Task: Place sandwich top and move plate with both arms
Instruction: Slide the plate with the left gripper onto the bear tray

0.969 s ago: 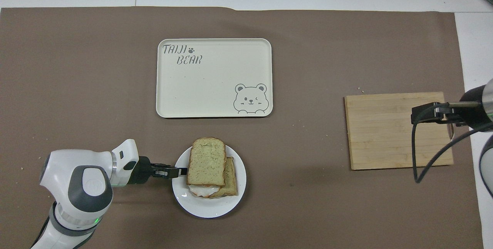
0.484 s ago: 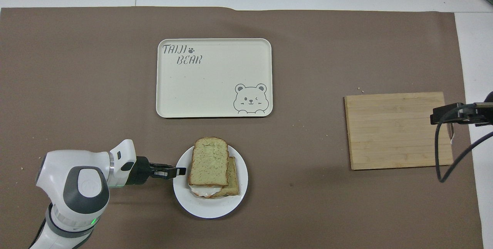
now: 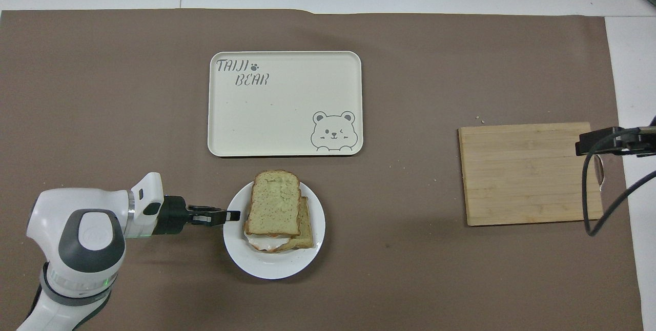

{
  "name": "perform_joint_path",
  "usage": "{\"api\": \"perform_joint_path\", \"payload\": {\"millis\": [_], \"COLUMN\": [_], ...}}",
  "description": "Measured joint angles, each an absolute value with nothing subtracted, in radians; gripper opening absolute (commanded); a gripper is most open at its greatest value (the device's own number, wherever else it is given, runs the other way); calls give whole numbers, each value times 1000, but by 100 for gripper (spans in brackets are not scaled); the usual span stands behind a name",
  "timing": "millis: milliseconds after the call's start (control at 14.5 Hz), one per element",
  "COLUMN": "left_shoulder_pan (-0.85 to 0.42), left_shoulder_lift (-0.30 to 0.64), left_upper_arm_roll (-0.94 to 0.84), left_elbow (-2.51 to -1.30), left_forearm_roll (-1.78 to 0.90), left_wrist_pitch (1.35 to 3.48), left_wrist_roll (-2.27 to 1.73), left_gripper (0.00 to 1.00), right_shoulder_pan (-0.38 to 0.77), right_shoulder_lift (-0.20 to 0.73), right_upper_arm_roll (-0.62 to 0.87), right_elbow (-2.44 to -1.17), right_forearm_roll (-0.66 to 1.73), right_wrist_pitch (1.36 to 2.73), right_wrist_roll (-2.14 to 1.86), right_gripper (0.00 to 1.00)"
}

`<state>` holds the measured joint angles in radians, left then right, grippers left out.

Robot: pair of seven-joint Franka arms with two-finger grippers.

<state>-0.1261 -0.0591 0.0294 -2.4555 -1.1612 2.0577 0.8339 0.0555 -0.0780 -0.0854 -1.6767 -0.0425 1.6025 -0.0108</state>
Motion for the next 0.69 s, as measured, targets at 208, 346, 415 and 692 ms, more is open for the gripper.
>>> {"api": "perform_joint_path", "payload": {"millis": [208,346,415,692], "left_shoulder_pan": [-114,-112,-112,-108], "left_shoulder_lift": [-10,41,70,190], "left_upper_arm_roll": [29,30,30,31], "left_elbow": [-2361,-2277,-2231,-2067], "left_forearm_roll": [-1211,-1241,-1266,-1312], "left_wrist_pitch": [2047,2047,2049,2067], "left_wrist_roll": [836,836,836,834], "left_gripper": [0,0,0,0], "right_shoulder_pan": [55,55,55,55], "right_shoulder_lift": [-77,-77,-76,-72], "right_upper_arm_roll": [-85,-85,-85,-86], "right_elbow": [-1658,-1653,-1653,-1651], "right_forearm_roll": [-42,-42,-42,-42], "right_wrist_pitch": [1603,1603,1603,1603], "right_wrist_roll": [-11,-11,-11,-11], "right_gripper": [100,100,100,100]}}
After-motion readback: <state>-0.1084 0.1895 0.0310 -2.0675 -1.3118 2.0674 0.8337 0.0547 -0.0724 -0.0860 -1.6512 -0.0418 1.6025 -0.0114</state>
